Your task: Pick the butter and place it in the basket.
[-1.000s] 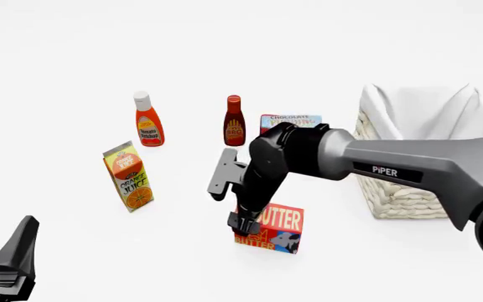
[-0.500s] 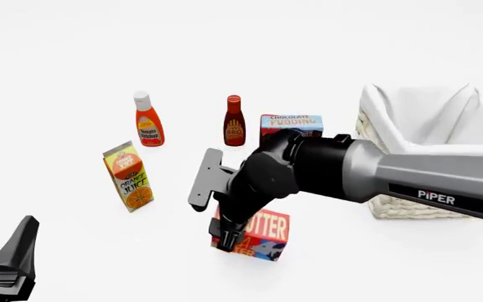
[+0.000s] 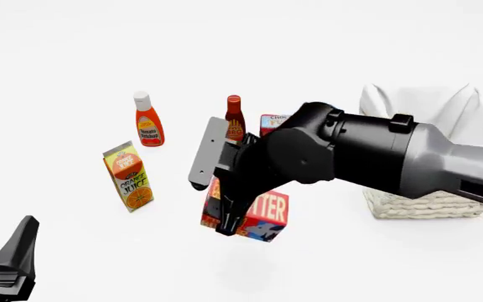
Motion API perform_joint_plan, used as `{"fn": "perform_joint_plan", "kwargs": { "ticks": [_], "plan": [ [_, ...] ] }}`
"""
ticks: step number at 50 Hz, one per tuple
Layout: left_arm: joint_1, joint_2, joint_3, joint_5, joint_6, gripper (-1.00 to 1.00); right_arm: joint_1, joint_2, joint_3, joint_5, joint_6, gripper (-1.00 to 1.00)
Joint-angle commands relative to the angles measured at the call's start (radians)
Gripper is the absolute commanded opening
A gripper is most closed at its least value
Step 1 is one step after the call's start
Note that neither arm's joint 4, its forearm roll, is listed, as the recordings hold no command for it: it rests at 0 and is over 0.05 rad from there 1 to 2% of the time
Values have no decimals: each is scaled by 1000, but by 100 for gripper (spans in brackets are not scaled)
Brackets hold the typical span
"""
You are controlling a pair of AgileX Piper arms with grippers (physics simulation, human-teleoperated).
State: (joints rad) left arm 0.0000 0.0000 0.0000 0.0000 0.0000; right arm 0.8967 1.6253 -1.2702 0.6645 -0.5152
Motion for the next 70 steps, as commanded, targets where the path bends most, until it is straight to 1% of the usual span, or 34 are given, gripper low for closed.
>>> {"fn": "perform_joint_plan", "kwargs": {
  "ticks": [1, 5, 16, 28, 37, 38, 39, 40, 43, 61, 70],
  "plan": [
    [0, 0, 0, 0, 0, 100, -18, -75, -25, -21, 19, -100],
    [0, 0, 0, 0, 0, 100, -38, -94, -36, -45, 15, -100],
    [0, 0, 0, 0, 0, 100, -75, -127, -67, -63, 19, -100],
    [0, 0, 0, 0, 0, 100, -88, -188, -55, -112, 42, -100],
    [0, 0, 0, 0, 0, 100, -118, -226, -70, -136, 45, -100],
    [0, 0, 0, 0, 0, 100, -133, -238, -78, -152, 57, -100],
    [0, 0, 0, 0, 0, 100, -133, -238, -78, -152, 57, -100],
    [0, 0, 0, 0, 0, 100, -123, -255, -60, -155, 55, -100],
    [0, 0, 0, 0, 0, 100, -130, -273, -47, -170, 58, -100],
    [0, 0, 0, 0, 0, 100, -220, -333, -62, -235, 59, -100],
    [0, 0, 0, 0, 0, 100, -259, -357, -65, -262, 75, -100]
  ]
}}
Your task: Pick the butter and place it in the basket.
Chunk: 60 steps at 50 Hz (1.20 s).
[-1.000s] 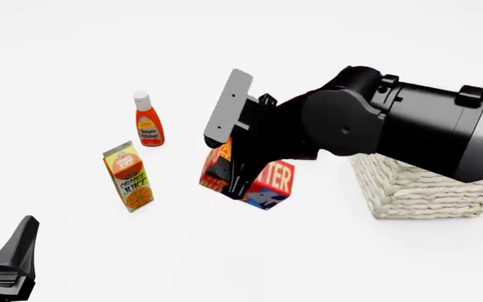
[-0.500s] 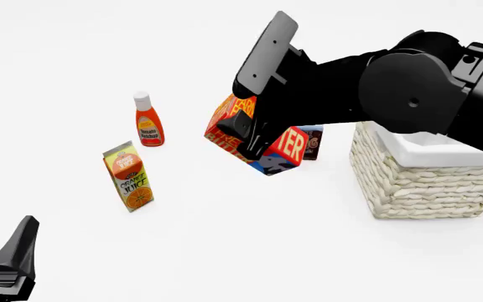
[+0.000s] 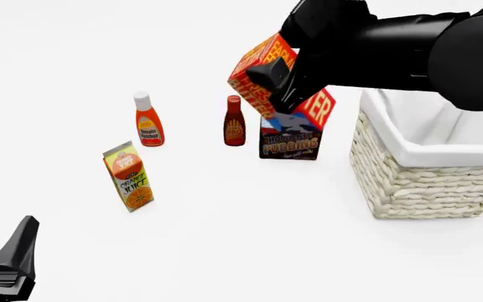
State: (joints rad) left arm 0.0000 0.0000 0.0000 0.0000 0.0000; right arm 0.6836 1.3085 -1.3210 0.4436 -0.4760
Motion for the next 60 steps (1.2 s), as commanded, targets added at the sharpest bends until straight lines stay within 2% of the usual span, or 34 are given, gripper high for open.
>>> {"fn": "perform_joint_plan", "kwargs": {
  "ticks": [1, 12, 29, 32, 43, 49, 60],
  "plan": [
    [0, 0, 0, 0, 0, 100, -51, -41, -14, -45, 37, -100],
    [0, 0, 0, 0, 0, 100, -92, -65, -4, -89, 57, -100],
    [0, 0, 0, 0, 0, 100, -164, -126, 38, -166, 121, -100],
    [0, 0, 0, 0, 0, 100, -181, -156, 55, -198, 144, -100],
    [0, 0, 0, 0, 0, 100, -221, -198, 119, -254, 175, -100],
    [0, 0, 0, 0, 0, 100, -271, -229, 161, -309, 218, -100],
    [0, 0, 0, 0, 0, 100, -310, -253, 234, -388, 243, -100]
  ]
}}
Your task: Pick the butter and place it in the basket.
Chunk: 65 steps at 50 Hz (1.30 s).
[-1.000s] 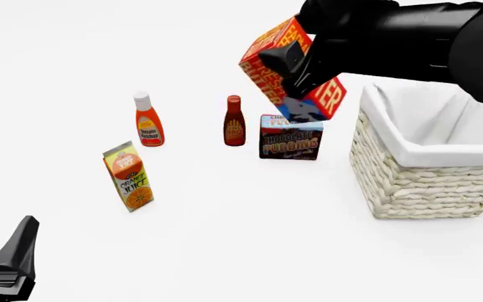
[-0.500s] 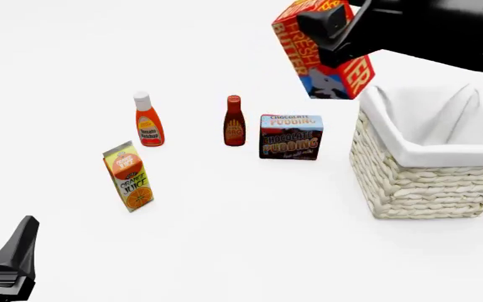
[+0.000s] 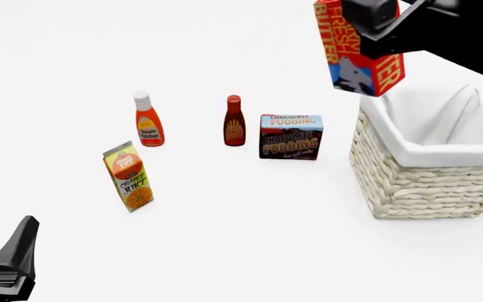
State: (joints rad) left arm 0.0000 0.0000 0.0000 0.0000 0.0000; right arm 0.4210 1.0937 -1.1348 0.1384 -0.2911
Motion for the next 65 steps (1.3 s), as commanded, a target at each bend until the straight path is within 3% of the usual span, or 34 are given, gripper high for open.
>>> {"fn": "perform_joint_plan", "kwargs": {
  "ticks": [1, 14, 26, 30, 65],
  "plan": [
    [0, 0, 0, 0, 0, 100, -53, -37, 48, -87, 69, -100],
    [0, 0, 0, 0, 0, 100, -157, -11, 73, -211, 100, -100],
    [0, 0, 0, 0, 0, 100, -225, -2, 97, -253, 121, -100],
    [0, 0, 0, 0, 0, 100, -253, -15, 116, -261, 153, -100],
    [0, 0, 0, 0, 0, 100, -405, -20, 205, -375, 209, -100]
  ]
}}
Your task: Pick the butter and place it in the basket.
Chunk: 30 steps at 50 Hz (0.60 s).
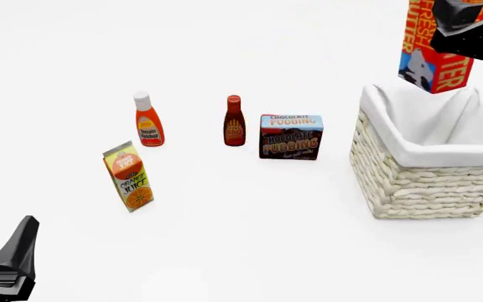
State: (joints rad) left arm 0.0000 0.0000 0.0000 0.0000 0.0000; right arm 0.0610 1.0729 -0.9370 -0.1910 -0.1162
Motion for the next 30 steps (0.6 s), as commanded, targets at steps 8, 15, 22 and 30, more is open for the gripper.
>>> {"fn": "perform_joint_plan", "kwargs": {
  "ticks": [8, 15, 22, 30],
  "plan": [
    [0, 0, 0, 0, 0, 100, -66, 25, 19, -78, 43, -100],
    [0, 0, 0, 0, 0, 100, -83, 46, 31, -105, 48, -100],
    [0, 0, 0, 0, 0, 100, -97, 72, 48, -135, 53, -100],
    [0, 0, 0, 0, 0, 100, -112, 91, 58, -159, 61, -100]
  ]
}}
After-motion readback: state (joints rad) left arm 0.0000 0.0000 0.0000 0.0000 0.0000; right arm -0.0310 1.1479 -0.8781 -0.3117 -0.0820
